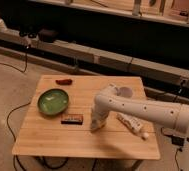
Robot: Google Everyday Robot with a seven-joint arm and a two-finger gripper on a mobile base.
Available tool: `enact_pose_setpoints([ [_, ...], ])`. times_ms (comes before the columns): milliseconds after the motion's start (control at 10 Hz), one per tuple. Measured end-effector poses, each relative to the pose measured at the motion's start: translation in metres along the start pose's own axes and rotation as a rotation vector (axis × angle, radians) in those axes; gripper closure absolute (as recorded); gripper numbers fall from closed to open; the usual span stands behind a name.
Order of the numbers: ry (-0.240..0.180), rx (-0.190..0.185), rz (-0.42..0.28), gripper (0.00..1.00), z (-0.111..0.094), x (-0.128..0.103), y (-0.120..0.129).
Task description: Wipe the white sponge on the table
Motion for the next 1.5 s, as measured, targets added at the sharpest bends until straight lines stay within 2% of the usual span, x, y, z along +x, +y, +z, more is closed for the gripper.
enact_pose_setpoints([
  [200,-0.021,-0.01,-0.064,1.0,0.005,-0.033,0.002],
  [500,-0.062,0.011,-0.115,1.0,-0.01,-0.069,0.016],
  [700,-0.099,0.011,-0.143,1.0,-0.019,-0.088,0.039],
  [900,-0.125,-0.019,-0.158,1.0,-0.02,-0.1,0.081],
  [1100,-0.118,-0.038,-0.123,1.0,-0.02,-0.088,0.111],
  [1200,-0.106,-0.034,-0.087,1.0,-0.023,-0.074,0.118],
  [1400,-0.074,-0.008,0.004,1.0,-0.034,-0.036,0.122],
  [1500,-0.051,0.009,0.069,1.0,-0.039,-0.008,0.124],
])
